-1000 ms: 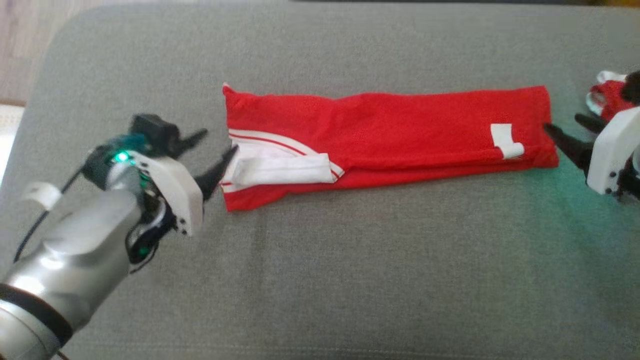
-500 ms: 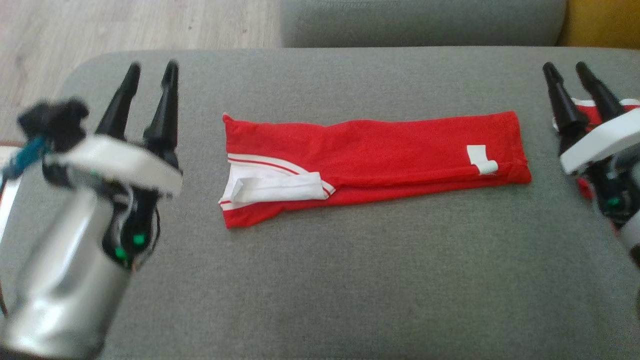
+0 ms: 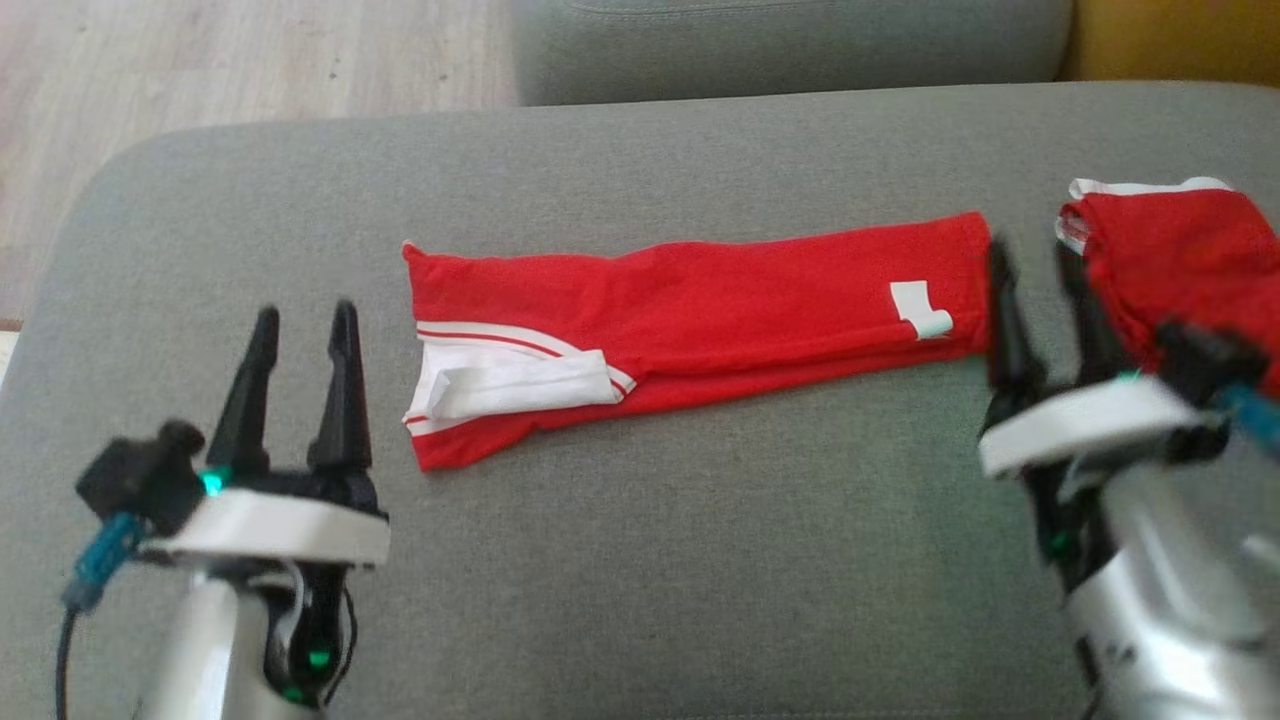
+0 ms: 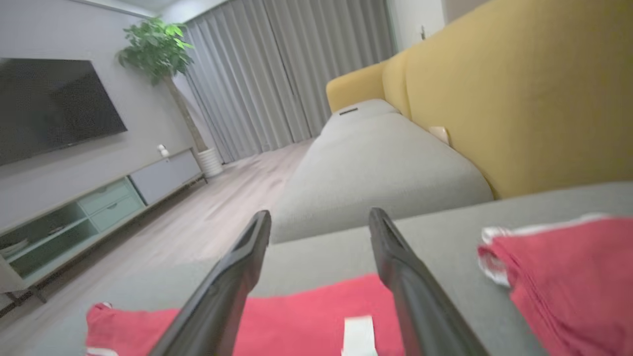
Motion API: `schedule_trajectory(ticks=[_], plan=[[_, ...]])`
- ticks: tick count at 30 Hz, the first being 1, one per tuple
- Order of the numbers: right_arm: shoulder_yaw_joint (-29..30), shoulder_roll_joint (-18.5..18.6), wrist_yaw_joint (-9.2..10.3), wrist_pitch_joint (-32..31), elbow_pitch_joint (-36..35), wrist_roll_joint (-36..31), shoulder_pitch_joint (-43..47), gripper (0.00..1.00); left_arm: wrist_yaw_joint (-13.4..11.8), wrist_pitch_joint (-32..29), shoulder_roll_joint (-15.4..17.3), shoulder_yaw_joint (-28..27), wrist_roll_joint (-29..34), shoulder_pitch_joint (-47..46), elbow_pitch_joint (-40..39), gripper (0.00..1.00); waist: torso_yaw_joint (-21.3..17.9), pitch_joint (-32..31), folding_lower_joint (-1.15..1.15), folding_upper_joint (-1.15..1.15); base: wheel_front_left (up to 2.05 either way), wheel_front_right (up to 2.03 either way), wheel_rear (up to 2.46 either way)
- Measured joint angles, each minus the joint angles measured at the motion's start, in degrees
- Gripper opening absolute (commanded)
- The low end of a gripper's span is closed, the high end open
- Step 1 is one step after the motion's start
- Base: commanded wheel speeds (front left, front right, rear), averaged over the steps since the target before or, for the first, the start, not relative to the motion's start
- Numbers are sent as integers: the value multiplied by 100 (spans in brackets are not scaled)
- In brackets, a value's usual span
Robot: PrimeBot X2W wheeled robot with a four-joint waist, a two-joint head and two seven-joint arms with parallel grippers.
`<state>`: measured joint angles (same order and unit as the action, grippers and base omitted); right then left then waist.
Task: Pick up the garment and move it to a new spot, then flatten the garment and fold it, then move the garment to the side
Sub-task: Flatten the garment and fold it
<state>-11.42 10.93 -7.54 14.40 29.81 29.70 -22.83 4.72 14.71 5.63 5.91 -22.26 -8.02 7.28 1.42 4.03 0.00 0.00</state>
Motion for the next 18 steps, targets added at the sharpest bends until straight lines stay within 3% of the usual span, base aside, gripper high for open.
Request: schedule_trajectory(ticks=[3, 9, 18], plan=[[335, -325, 0, 0, -153, -520, 388, 100, 112, 0, -154, -216, 193, 154, 18, 100, -21, 40, 0, 0, 0, 0, 0], [688, -469, 0, 5, -219, -1072, 336, 100, 236, 0, -253, -286, 454, 29, 49, 100, 39, 248, 0, 0, 0, 0, 0], [1898, -508, 0, -510, 875, -1593, -544, 100, 242, 0, -307, 16, 454, -361, 230, 100, 302, 716, 0, 0, 0, 0, 0]])
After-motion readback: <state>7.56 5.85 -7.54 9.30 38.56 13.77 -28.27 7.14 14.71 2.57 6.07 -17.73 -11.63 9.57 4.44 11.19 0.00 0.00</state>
